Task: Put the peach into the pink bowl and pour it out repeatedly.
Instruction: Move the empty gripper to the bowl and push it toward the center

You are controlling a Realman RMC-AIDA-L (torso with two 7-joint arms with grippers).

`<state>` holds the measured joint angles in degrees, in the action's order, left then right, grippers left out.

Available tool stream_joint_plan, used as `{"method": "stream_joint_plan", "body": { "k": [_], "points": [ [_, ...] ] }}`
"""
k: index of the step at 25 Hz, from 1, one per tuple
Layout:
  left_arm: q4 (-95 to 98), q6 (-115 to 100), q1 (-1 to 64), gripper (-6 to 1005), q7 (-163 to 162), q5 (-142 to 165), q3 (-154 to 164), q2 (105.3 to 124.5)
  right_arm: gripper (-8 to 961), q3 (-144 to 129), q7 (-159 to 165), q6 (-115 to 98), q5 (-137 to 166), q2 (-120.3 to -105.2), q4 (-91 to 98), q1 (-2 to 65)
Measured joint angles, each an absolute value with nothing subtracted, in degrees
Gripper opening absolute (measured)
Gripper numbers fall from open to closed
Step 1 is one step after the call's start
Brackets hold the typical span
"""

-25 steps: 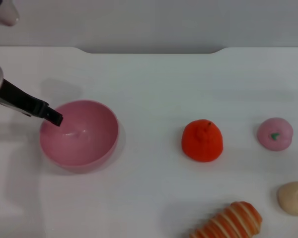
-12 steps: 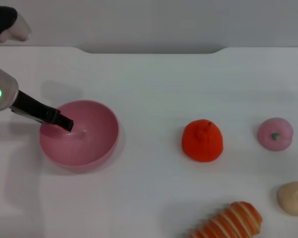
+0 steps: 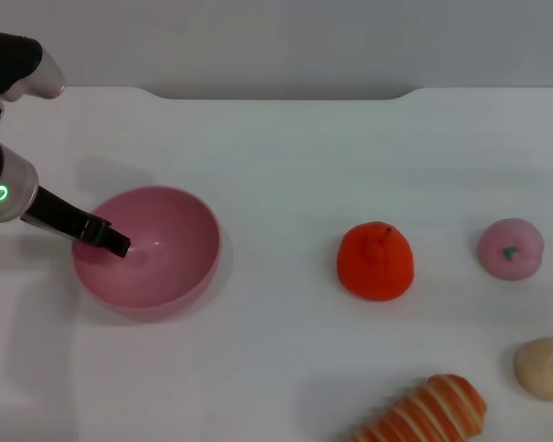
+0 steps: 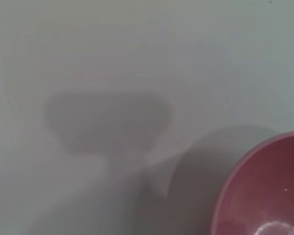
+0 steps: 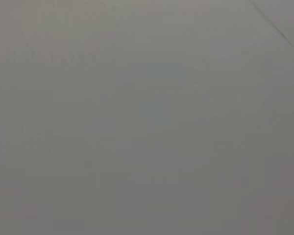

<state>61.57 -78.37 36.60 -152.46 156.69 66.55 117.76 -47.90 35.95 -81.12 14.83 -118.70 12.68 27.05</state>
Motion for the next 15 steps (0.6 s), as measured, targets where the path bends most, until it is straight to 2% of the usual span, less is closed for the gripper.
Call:
{"method": "stream_joint_plan", "body": {
  "k": [5, 10, 13, 15],
  "points": [
    [61.97, -77.68, 36.13, 738, -152.58, 156.85, 66.90, 117.70, 655, -47.97, 36.02, -81.80, 14.85, -118.79, 12.52, 26.96],
    [61.97, -77.18, 36.12, 521, -152.38, 156.88, 66.89, 117.68, 656, -48.34, 37.09, -81.84, 14.86, -118.83, 12.27, 26.81],
    [61.97, -76.90, 36.01, 282, -152.34, 156.89, 66.88, 117.65, 655, -48.40, 37.58, -81.84, 14.85, -118.83, 12.28, 26.61],
    [61.97, -76.81, 35.86, 243, -152.34, 156.90, 66.88, 117.61, 655, -48.43, 37.65, -81.84, 14.85, -118.83, 12.28, 26.56]
  ]
}}
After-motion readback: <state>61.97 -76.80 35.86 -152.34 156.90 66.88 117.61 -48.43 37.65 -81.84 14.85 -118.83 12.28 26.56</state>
